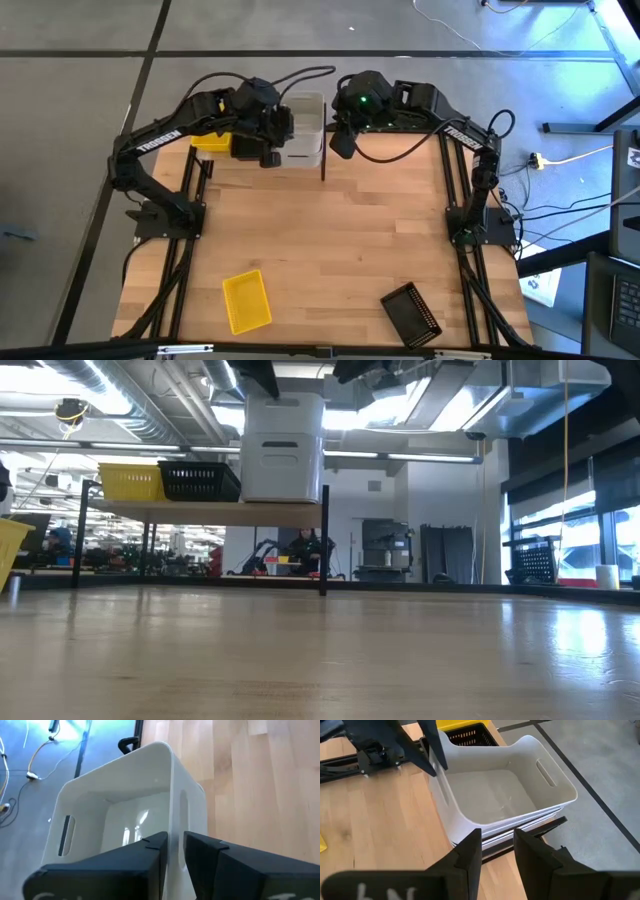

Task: Stack baskets on shelf by color
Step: Stack the gray bin on top of the other gray bin on the shelf

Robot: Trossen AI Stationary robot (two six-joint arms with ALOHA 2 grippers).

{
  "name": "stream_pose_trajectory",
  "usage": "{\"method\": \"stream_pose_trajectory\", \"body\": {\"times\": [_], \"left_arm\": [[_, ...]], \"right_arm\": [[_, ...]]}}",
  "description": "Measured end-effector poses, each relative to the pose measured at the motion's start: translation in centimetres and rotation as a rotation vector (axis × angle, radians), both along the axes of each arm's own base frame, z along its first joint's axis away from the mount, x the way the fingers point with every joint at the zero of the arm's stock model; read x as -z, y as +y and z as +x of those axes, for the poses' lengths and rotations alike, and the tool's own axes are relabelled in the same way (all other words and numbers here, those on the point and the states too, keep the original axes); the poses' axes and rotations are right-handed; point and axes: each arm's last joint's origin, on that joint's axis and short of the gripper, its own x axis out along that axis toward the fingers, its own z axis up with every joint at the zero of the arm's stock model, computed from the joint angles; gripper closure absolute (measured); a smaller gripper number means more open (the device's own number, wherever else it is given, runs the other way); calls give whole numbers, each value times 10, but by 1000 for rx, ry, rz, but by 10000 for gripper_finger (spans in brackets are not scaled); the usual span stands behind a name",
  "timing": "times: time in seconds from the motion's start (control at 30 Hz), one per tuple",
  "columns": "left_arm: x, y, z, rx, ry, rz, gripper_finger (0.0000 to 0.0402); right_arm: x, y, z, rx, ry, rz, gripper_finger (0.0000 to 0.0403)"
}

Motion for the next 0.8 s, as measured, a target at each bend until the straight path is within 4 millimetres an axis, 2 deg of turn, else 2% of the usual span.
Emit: {"method": "stream_pose_trajectory", "body": {"times": [0.33,0.53,0.8], "left_arm": [[10,10,8,-19,42,-2,349],[10,7,10,16,55,19,394],[9,2,12,8,69,69,401]], "right_arm": [[0,0,0,-1,-1,1,291],[0,0,0,-2,-1,2,291],[0,0,0,-2,-1,2,291]]}}
